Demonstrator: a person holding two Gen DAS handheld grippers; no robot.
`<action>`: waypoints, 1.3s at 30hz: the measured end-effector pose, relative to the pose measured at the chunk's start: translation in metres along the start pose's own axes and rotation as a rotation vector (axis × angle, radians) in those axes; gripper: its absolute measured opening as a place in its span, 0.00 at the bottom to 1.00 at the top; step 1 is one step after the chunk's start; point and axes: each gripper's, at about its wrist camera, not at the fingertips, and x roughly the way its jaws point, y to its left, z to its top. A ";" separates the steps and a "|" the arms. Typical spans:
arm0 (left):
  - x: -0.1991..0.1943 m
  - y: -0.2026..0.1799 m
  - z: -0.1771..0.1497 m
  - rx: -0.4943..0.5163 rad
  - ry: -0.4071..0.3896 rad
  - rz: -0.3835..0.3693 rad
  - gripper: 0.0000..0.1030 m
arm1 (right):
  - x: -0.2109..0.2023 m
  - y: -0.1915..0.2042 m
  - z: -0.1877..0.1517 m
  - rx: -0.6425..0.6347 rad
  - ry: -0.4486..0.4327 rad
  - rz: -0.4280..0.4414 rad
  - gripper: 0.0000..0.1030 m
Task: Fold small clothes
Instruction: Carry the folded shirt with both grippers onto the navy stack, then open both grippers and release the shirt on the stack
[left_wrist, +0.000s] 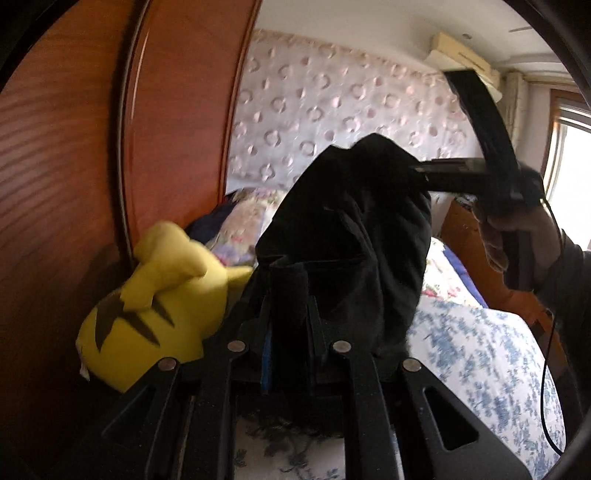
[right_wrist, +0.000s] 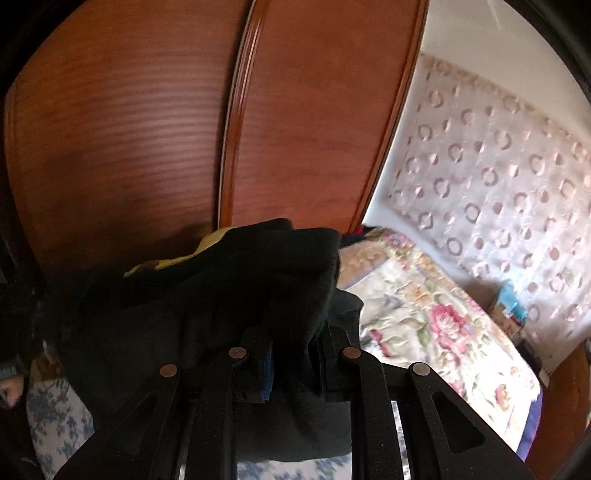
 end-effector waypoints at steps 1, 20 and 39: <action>0.000 0.003 -0.003 0.000 0.007 0.008 0.15 | 0.013 -0.001 0.003 0.019 0.020 -0.005 0.25; -0.041 -0.052 -0.003 0.150 -0.048 -0.052 0.80 | -0.030 0.000 -0.093 0.335 -0.025 -0.092 0.55; -0.091 -0.161 -0.025 0.288 -0.075 -0.149 0.80 | -0.171 0.094 -0.196 0.564 -0.127 -0.331 0.77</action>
